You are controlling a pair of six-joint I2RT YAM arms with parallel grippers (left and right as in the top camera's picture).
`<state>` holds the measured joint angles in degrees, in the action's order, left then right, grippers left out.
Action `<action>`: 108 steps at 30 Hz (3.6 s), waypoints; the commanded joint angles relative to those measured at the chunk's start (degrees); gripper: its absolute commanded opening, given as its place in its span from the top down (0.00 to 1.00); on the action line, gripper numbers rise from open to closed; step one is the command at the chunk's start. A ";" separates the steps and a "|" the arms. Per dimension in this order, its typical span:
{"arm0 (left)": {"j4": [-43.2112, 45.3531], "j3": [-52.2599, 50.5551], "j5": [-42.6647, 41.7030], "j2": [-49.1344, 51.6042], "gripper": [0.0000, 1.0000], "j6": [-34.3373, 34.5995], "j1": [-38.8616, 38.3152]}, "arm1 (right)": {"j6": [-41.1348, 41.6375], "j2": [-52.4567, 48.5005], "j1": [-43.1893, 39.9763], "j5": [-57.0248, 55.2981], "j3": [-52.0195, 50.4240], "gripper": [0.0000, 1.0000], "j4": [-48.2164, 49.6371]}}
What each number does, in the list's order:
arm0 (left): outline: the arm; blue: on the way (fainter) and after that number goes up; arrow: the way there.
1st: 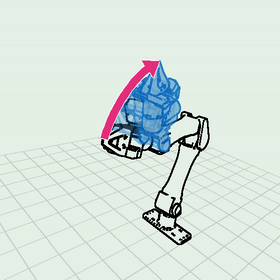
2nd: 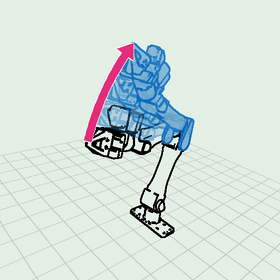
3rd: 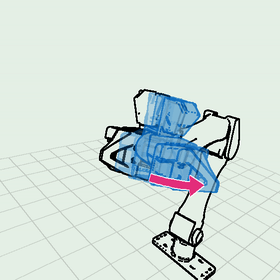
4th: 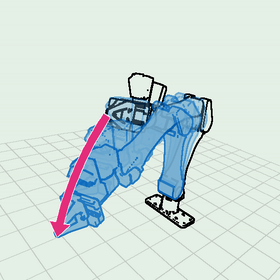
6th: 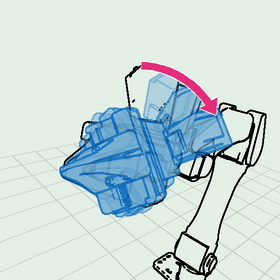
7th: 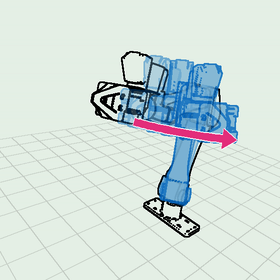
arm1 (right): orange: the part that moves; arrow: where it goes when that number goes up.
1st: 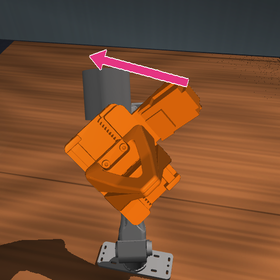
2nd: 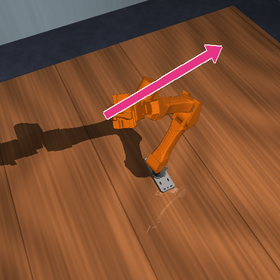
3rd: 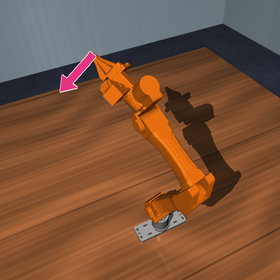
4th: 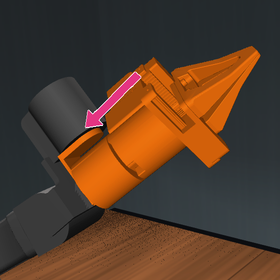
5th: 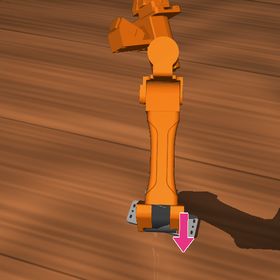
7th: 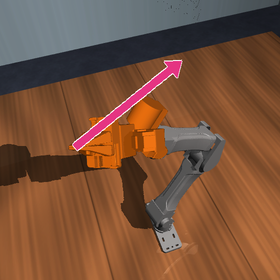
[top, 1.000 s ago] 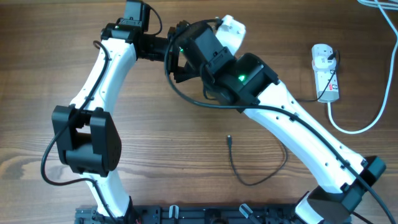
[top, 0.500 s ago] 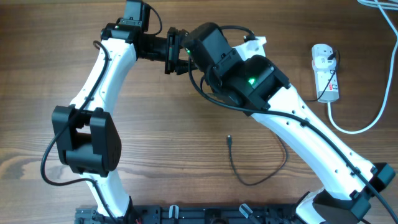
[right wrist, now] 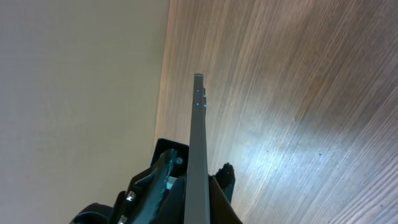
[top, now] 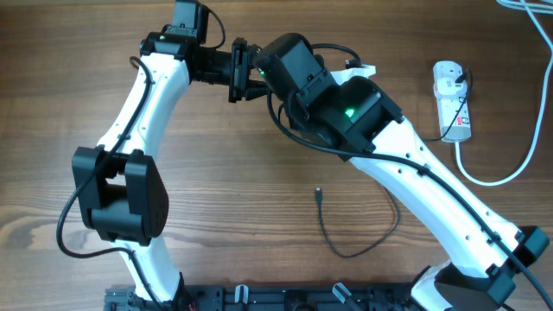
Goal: Plug charger to phone and switch on socket
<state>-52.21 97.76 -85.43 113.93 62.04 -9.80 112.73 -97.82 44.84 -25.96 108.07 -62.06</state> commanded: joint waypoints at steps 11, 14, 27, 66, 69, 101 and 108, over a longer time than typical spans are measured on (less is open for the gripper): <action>0.15 0.20 -1.33 -1.75 0.82 0.17 -0.15 | 1.40 1.51 -0.17 1.64 1.31 0.92 0.76; 0.13 0.20 -1.33 -1.75 0.94 0.17 -0.15 | 1.20 1.51 -0.17 1.62 1.31 0.74 0.70; 0.87 0.20 5.46 -1.75 0.96 -2.62 1.16 | -32.79 5.86 -1.88 -2.51 1.33 0.00 -1.53; -5.92 0.07 54.27 -1.64 0.96 -33.33 0.76 | -75.12 0.66 -7.10 29.90 -43.60 0.33 1.36; -5.86 0.07 54.29 -1.64 0.96 -33.33 0.04 | -73.42 -2.32 -4.87 29.33 -43.87 0.35 3.72; -5.95 0.07 54.27 -1.64 0.96 -33.33 0.00 | -74.25 -8.04 -3.30 28.30 -52.76 0.71 15.34; -5.95 0.07 54.27 -1.64 0.96 -33.33 0.00 | -74.66 -8.04 -4.61 27.93 -52.76 0.76 15.37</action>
<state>-58.17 97.76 -31.07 113.93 29.98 -9.96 38.72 -103.37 41.19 3.60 57.71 -48.34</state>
